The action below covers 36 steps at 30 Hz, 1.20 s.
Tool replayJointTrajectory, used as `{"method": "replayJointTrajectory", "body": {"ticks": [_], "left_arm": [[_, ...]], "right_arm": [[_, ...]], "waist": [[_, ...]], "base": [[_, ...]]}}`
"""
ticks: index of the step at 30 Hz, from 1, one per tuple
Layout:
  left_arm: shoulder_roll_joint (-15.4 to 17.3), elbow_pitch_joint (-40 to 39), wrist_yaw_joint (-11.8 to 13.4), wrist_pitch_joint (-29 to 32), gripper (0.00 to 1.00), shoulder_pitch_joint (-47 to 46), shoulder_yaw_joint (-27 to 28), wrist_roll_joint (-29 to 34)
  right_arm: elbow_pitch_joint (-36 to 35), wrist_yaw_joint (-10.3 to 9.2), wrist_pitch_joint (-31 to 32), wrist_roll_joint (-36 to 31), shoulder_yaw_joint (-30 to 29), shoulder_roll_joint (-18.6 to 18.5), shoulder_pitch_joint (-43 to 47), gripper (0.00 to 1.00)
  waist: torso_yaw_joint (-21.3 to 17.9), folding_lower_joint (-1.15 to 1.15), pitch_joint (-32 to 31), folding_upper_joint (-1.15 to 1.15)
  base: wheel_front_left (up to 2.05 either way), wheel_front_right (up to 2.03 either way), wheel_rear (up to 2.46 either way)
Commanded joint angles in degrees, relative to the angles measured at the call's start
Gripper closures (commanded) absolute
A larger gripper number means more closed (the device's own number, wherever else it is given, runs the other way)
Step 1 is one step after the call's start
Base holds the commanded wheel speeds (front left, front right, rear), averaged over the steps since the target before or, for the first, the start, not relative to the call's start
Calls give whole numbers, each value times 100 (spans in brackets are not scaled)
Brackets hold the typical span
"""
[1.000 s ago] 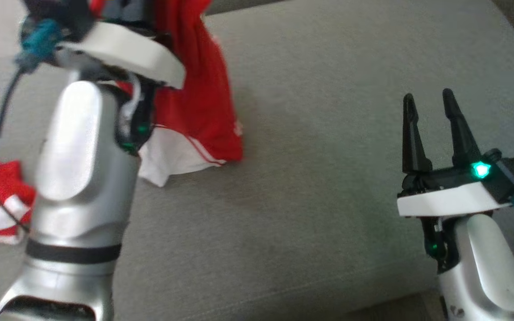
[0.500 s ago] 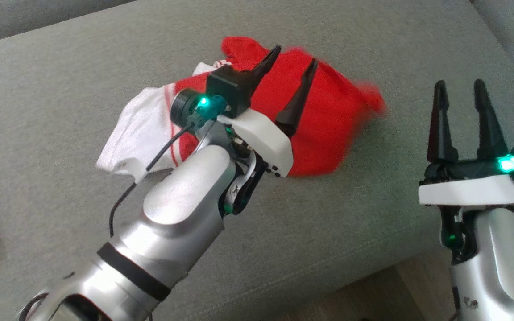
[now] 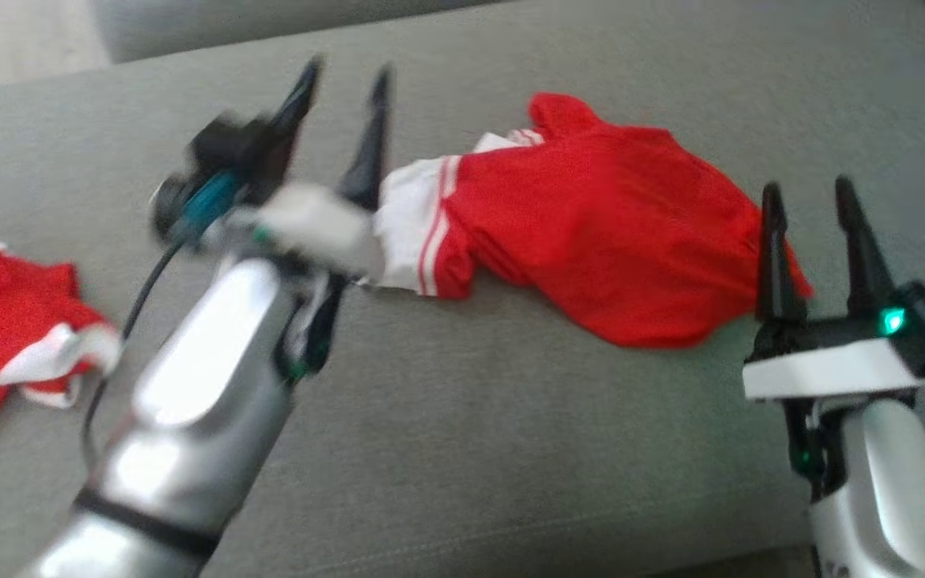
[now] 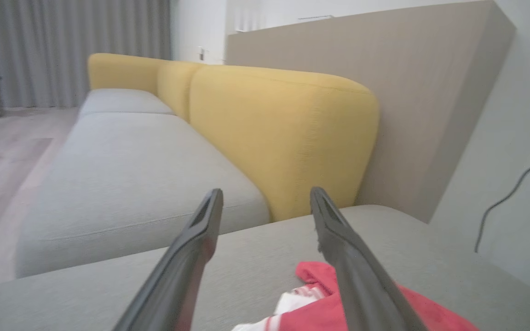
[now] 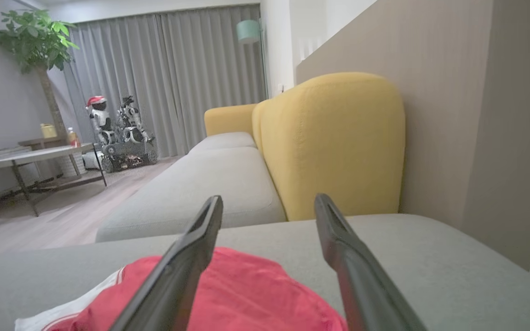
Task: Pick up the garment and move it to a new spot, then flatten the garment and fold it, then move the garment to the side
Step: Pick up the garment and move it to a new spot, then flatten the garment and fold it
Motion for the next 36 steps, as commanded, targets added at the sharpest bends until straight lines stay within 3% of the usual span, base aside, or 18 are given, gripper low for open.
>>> {"method": "replayJointTrajectory", "body": {"ticks": [1, 6, 11, 18, 22, 28, 36], "left_arm": [[139, -181, -4, -33, 0, 79, 215, 41], [352, -855, -115, -34, 0, 1459, 1008, 403], [35, -1363, -371, -34, 0, 2796, 1828, 746], [-359, -1399, -779, -34, 0, 3137, 2176, 1211], [-468, -1360, -934, -34, 0, 3095, 2244, 1318], [-515, -1266, -1044, -34, 0, 2972, 2124, 1318], [-519, -1311, -858, -35, 0, 2743, 1683, 962]], "right_arm": [[-149, -4, -62, -35, 139, 0, -6, 0], [48, -4, -62, -113, 157, 0, 247, 0], [223, -4, -62, -170, 255, 1, 393, 0], [386, -4, -25, -329, 445, 1, 251, 0], [562, -4, 314, -479, 728, -12, -147, 0], [1208, -4, 1259, -238, 1250, -544, -1177, 0], [2146, -4, 2405, 740, 2117, -1571, -2330, 0]], "waist": [[287, 0, -229, 0], [647, 0, -446, 0], [904, 0, -562, 0], [1097, 0, -557, 0], [1220, 0, -419, 0], [1550, 0, -119, 0], [2050, 0, 305, 0]], "base": [[0, 0, 0], [0, 0, 0], [0, 0, 0], [0, 0, 0], [0, 0, 0], [0, 0, 0], [0, 0, 0]]}}
